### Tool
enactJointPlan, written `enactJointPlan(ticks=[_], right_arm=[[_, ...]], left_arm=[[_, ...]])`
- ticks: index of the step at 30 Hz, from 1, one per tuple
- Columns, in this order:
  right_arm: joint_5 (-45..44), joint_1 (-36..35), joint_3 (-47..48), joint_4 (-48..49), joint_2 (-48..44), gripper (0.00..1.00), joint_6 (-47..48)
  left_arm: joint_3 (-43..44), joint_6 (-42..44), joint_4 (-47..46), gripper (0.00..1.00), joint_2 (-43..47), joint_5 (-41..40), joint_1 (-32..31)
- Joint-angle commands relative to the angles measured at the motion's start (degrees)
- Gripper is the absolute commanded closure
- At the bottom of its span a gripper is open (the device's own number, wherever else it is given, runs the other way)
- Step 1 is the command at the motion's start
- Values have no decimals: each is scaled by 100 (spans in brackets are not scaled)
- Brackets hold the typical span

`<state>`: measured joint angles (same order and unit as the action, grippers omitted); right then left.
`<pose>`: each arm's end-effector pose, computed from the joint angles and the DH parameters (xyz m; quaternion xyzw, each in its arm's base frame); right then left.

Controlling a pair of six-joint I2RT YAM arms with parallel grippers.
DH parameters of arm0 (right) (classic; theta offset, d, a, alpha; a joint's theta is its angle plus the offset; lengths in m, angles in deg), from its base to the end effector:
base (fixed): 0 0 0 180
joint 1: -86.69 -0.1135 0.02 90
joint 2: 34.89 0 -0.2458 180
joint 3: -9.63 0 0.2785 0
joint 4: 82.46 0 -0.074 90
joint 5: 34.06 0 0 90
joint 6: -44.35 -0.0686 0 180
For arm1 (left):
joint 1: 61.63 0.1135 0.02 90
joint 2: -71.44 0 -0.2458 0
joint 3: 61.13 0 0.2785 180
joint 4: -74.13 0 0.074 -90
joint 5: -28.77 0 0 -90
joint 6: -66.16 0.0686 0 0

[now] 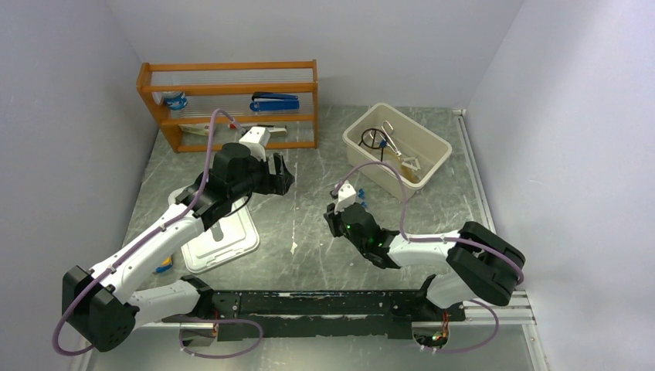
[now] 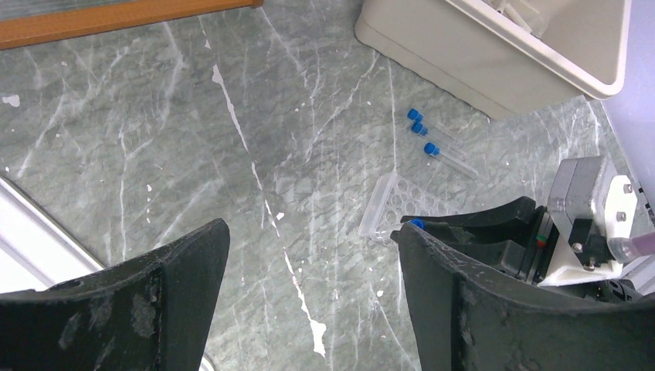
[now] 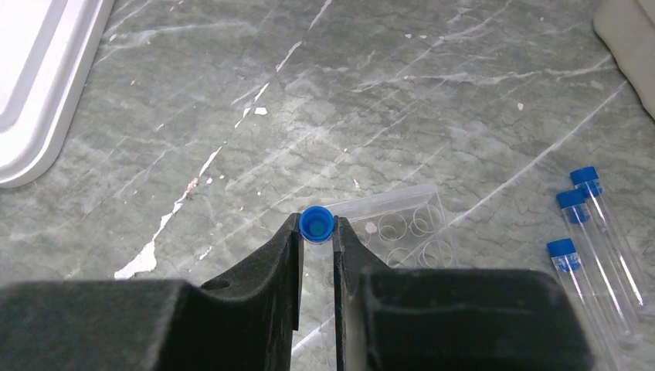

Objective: Organize the chemistry lab equipment

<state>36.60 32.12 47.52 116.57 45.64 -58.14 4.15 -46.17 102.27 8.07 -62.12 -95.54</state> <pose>0.1991 0.2407 0.1117 -0.2103 0.8029 0.1810 0.5275 0.2629 -0.1755 0.2795 0.0816 0.8452 -0.2431 0.4690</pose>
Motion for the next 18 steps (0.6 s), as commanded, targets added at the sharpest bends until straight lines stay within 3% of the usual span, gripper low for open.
enactJointPlan(ticks=[1, 11, 18], right_arm=[[-118, -110, -146, 267, 22, 83, 273], [-290, -177, -88, 191, 15, 82, 548], [111, -176, 312, -397, -414, 55, 199]], left_arm=[[-25, -9, -120, 16, 54, -61, -10], [-28, -11, -105, 16, 54, -73, -10], [-6, 9, -76, 15, 68, -104, -10]])
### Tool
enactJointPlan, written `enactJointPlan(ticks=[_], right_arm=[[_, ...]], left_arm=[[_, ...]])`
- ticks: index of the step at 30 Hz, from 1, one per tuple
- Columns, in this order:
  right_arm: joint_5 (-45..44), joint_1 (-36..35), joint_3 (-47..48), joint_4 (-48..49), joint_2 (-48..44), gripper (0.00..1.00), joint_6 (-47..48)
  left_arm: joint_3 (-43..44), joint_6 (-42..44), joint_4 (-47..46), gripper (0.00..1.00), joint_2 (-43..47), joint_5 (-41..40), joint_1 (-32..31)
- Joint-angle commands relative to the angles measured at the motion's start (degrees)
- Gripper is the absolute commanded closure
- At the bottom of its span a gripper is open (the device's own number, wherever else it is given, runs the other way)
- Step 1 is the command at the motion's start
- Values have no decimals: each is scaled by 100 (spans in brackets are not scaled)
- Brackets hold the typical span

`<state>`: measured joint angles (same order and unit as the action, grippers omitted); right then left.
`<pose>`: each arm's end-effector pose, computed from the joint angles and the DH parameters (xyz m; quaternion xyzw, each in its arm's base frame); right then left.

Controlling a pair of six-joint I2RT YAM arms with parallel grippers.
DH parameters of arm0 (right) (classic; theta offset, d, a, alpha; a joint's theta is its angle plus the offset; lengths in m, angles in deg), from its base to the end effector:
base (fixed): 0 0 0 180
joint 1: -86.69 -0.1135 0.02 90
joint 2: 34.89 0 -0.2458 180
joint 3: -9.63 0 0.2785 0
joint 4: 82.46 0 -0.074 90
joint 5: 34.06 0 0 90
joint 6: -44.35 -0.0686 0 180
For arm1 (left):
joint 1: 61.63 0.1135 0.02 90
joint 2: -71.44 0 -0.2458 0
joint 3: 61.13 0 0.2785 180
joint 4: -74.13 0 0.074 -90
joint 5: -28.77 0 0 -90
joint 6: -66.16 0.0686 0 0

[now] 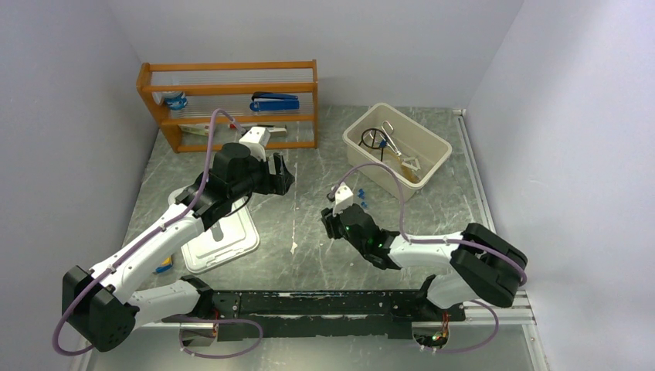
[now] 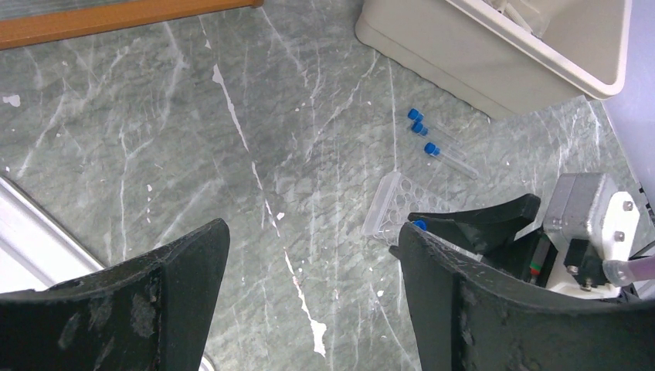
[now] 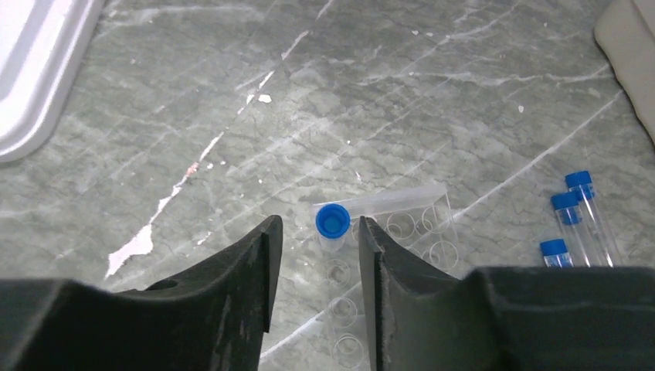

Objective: Organize the chemistry lab equipment

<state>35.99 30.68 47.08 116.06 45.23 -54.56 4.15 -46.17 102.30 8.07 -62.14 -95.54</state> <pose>0.1921 0.2431 0.1102 -0.2440 0.7955 0.1646 0.5297 0.2629 -0.1754 0.2794 0.0815 0.8453 -0.2429 0.4688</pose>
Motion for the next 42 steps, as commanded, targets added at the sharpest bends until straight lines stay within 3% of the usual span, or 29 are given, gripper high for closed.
enactJointPlan(ticks=[1, 9, 14, 18, 22, 29, 42], right_arm=[[182, -33, 473, -545, -492, 53, -200], [20, 156, 1467, -1987, -1197, 44, -501], [-446, 742, 2375, -3466, -800, 55, -1199], [-238, 1633, 2480, -4181, -522, 66, -1626], [-99, 2083, 2210, -4419, -313, 68, -1471], [13, 2277, 1973, -4825, 165, 54, -1221], [255, 2487, 1992, -4910, 904, 50, -1257]], left_arm=[[-2, 13, -85, 15, 75, -110, -10], [25, 13, -70, 15, 130, -147, -10], [-2, -21, -85, 14, 191, -125, -10], [-10, -28, -70, 13, 239, -105, -10], [-37, 31, -89, 11, 294, -107, -10], [-56, 45, -131, 9, 277, -113, -10], [-55, -7, -106, 9, 181, -120, -6]])
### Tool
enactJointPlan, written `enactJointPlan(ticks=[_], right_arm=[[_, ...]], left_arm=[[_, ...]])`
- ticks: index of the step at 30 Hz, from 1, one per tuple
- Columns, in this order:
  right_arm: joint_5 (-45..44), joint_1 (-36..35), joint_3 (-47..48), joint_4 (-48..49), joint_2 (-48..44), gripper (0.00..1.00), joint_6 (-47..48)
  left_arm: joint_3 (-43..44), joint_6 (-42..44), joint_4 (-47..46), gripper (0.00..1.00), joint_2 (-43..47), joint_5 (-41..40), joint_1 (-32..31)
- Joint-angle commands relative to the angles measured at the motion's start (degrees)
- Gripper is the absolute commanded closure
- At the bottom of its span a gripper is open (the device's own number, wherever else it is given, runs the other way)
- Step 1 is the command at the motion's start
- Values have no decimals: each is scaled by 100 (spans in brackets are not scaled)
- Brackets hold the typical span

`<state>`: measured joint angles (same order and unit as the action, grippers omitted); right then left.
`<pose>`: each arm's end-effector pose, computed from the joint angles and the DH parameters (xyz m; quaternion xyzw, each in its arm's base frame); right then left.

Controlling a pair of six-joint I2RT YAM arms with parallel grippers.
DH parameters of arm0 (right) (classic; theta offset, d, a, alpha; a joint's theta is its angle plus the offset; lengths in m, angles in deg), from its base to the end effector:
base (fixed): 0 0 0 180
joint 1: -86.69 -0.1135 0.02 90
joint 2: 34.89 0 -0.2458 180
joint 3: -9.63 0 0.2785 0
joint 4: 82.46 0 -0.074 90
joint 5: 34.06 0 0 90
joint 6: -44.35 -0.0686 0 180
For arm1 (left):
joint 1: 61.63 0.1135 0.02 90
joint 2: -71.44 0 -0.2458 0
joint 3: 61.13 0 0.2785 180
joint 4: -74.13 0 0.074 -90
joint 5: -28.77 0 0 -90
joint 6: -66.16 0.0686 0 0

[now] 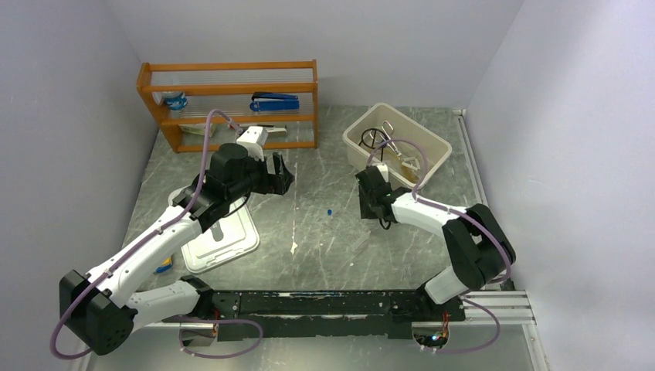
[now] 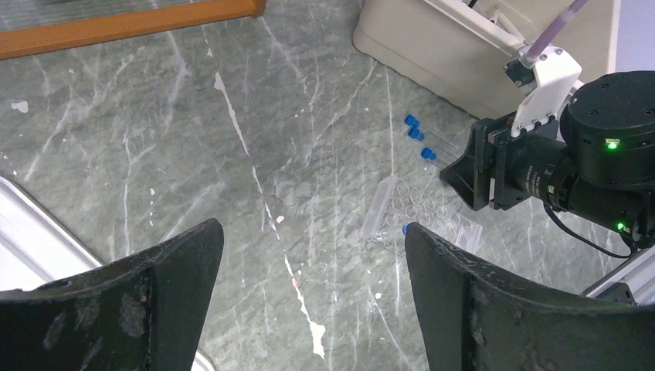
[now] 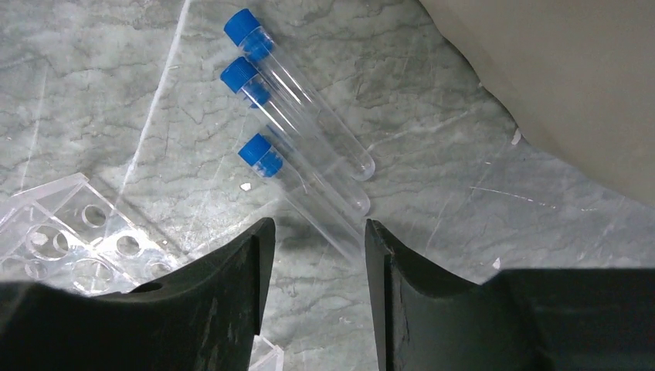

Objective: Organize the chemistry lab equipment

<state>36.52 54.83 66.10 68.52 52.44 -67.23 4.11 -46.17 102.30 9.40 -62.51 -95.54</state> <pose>0.2815 0.1481 0.0962 -0.0416 0.9519 -0.0303 0.3020 0.2599 -0.1728 0.2860 0.0791 0.8395 -0.2450 0.4785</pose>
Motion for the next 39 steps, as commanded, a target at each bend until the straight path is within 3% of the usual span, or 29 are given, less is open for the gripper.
enactJointPlan(ticks=[1, 7, 22, 27, 33, 39], right_arm=[[272, 69, 93, -169, 233, 50, 6], [552, 69, 154, -264, 403, 68, 57], [849, 54, 682, -76, 1037, 65, 867], [455, -84, 829, -192, 1196, 86, 911], [-52, -353, 760, 116, 597, 95, 877], [260, -397, 581, 620, -429, 98, 803]], left_arm=[[-50, -1, -98, 9, 50, -83, -10], [-16, 31, -81, 9, 10, -74, -8], [-49, -4, -87, 10, 55, -113, -10], [-37, -9, -68, 10, 56, -101, -10], [-53, 78, -261, 8, 67, 430, -10], [-221, -134, -527, 6, 148, 732, -10]])
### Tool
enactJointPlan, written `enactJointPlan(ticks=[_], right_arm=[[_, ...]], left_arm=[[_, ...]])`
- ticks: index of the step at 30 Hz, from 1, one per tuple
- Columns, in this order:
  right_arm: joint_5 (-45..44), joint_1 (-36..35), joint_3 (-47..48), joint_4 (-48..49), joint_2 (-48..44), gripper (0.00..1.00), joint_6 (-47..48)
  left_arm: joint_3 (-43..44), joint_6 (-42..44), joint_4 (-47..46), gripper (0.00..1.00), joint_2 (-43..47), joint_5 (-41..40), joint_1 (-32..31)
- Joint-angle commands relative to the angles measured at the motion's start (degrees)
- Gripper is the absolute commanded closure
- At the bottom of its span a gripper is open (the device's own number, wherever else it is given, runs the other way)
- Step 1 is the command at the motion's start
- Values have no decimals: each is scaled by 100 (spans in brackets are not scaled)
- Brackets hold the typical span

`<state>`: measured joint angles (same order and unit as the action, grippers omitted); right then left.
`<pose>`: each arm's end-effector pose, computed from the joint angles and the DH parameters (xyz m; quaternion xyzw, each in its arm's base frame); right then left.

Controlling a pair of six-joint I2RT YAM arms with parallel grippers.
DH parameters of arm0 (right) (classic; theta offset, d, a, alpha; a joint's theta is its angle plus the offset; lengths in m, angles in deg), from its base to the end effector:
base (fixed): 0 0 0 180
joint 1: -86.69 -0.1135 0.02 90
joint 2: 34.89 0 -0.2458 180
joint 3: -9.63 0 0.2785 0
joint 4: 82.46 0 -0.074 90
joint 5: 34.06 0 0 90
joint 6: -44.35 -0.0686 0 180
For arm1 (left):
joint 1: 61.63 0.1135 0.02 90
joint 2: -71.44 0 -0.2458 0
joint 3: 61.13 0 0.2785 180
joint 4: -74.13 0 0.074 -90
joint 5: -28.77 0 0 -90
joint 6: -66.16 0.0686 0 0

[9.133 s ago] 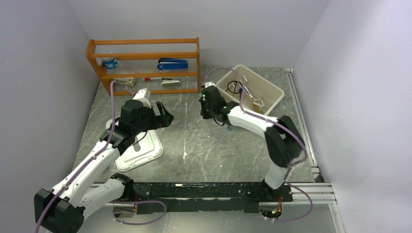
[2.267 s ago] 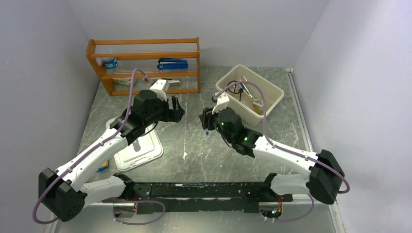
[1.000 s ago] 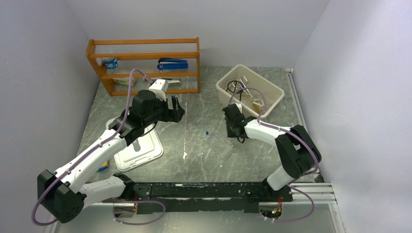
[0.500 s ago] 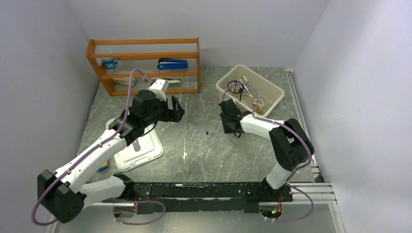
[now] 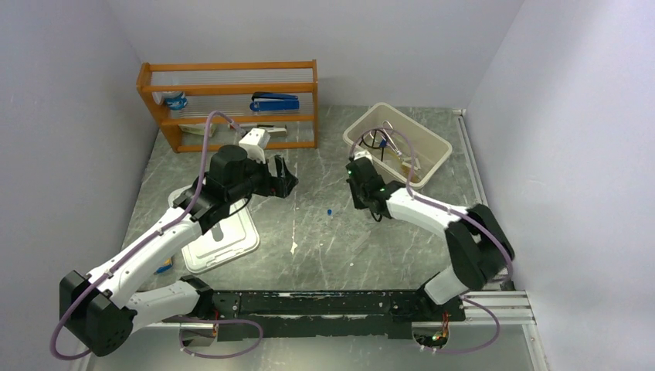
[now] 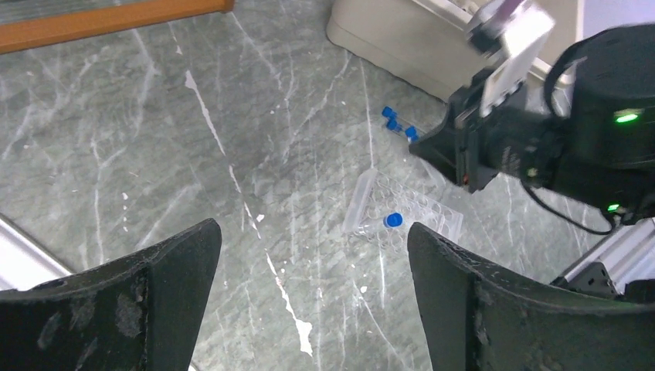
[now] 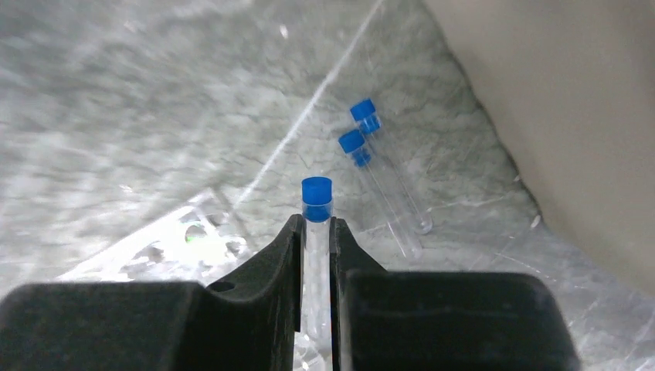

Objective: Organize the chemistry lab equipment

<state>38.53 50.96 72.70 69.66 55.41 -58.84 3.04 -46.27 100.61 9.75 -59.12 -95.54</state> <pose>0.2950 0.1870 0.1175 -0.1398 0.9337 -0.0087 0.3295 0.2574 -0.1761 0.2840 0.0938 0.8333 -0.2707 0.4728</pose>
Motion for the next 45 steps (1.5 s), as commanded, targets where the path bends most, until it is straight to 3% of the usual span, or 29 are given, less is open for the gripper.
enactJointPlan(ticks=[1, 5, 11, 21, 31, 35, 39, 40, 45], right_arm=[[126, -13, -116, 592, -926, 98, -80], [368, -8, -221, 863, -1668, 98, -349], [1247, -10, -394, 1587, -2621, 96, -1159], [2126, 2, -262, 2436, -2970, 96, -2659], [2696, 10, -223, 2621, -2838, 95, -3297], [2790, 21, -256, 2681, -2851, 95, -3423], [2847, 43, -225, 2543, -2860, 93, -3380], [2831, 58, -189, 2405, -2854, 91, -3342], [2910, 249, 176, 1719, -2869, 57, -2914]], left_arm=[[-122, -187, -385, 6, 107, 446, -10], [-157, -539, -663, 7, 12, 839, -10], [-305, -1269, -1828, 15, -402, 1893, -66], [-307, -2129, -3451, 19, -1106, 2697, -397], [-443, -2129, -4250, 50, -1346, 3004, -540], [-418, -1910, -4050, 63, -1381, 2861, -602], [-372, -1600, -3856, 84, -1360, 2802, -616], [-355, -1464, -3782, 93, -1341, 2789, -617], [-84, -243, -2683, 95, -1212, 2617, -628]])
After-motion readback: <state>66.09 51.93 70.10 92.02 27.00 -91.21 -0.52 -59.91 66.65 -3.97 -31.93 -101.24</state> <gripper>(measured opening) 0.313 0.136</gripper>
